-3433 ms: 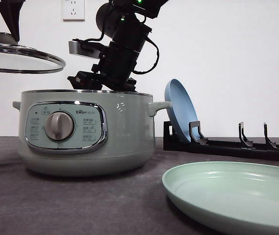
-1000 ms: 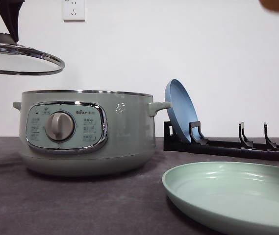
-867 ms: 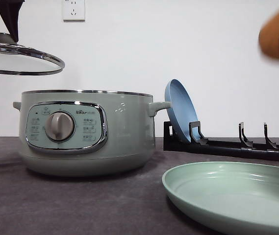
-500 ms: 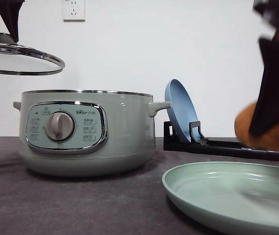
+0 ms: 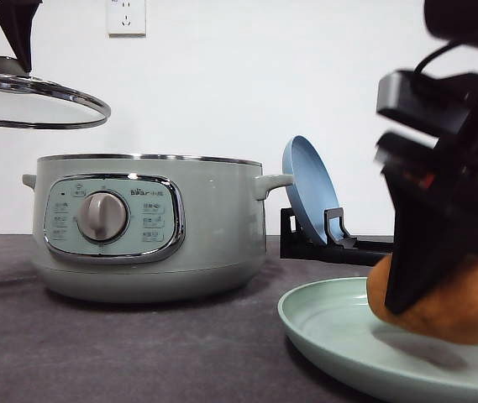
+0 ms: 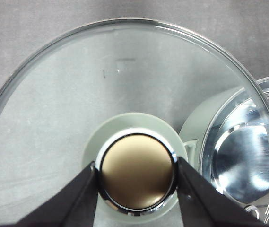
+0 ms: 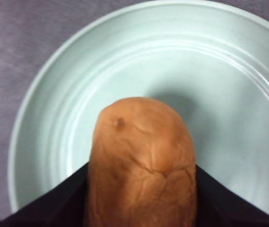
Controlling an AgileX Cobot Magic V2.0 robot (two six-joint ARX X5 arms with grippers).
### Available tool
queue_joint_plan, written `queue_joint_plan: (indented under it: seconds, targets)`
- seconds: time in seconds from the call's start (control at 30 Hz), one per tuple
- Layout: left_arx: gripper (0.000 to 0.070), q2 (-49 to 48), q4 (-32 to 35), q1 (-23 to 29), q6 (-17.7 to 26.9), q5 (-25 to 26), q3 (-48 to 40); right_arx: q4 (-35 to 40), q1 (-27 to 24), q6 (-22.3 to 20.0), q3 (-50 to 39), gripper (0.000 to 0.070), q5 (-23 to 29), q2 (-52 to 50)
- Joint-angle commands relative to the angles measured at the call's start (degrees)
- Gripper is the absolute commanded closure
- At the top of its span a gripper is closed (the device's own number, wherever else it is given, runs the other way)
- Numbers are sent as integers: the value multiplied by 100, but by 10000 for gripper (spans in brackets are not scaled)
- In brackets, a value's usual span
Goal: Transfer potato from steamer to green plate
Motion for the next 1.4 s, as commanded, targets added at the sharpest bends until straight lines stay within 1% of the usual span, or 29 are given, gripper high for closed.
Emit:
queue_joint_plan:
  seconds: [0.0, 0.07, 0.37, 0.4, 0.5, 0.57, 0.67, 0.73, 0.87, 1.07, 1.17, 1.37]
  targets:
    - [697, -13, 149, 0, 28, 22, 267, 119, 43, -57, 15, 488, 50, 165]
    - [697, -13, 149, 0, 28, 24, 267, 199, 43, -55, 15, 488, 159, 278]
    - [697, -13, 149, 0, 28, 22, 267, 198, 43, -55, 15, 482, 168, 413]
    - [697, -13, 149, 0, 28, 24, 267, 198, 43, -54, 15, 462, 167, 414]
    - [697, -13, 149, 0, 30, 24, 267, 201, 43, -50, 24, 307, 165, 401]
    - [697, -13, 146, 0, 30, 24, 267, 172, 43, -38, 71, 240, 164, 353]
    - [697, -13, 146, 0, 29, 24, 267, -54, 43, -43, 276, 231, 160, 170]
    - [697, -13, 146, 0, 30, 24, 267, -288, 43, -45, 478, 212, 160, -19]
    - [697, -13, 146, 0, 30, 24, 267, -1019, 43, -56, 1092, 137, 160, -527]
    - [697, -13, 146, 0, 28, 24, 267, -2133, 51, -55, 2107, 102, 176, -1370]
    - [697, -13, 144, 0, 30, 24, 267, -2711, 47, -50, 2613, 34, 333, -1804]
    - [697, -13, 142, 0, 28, 24, 267, -3714, 49, -31, 3568, 30, 626, -2537]
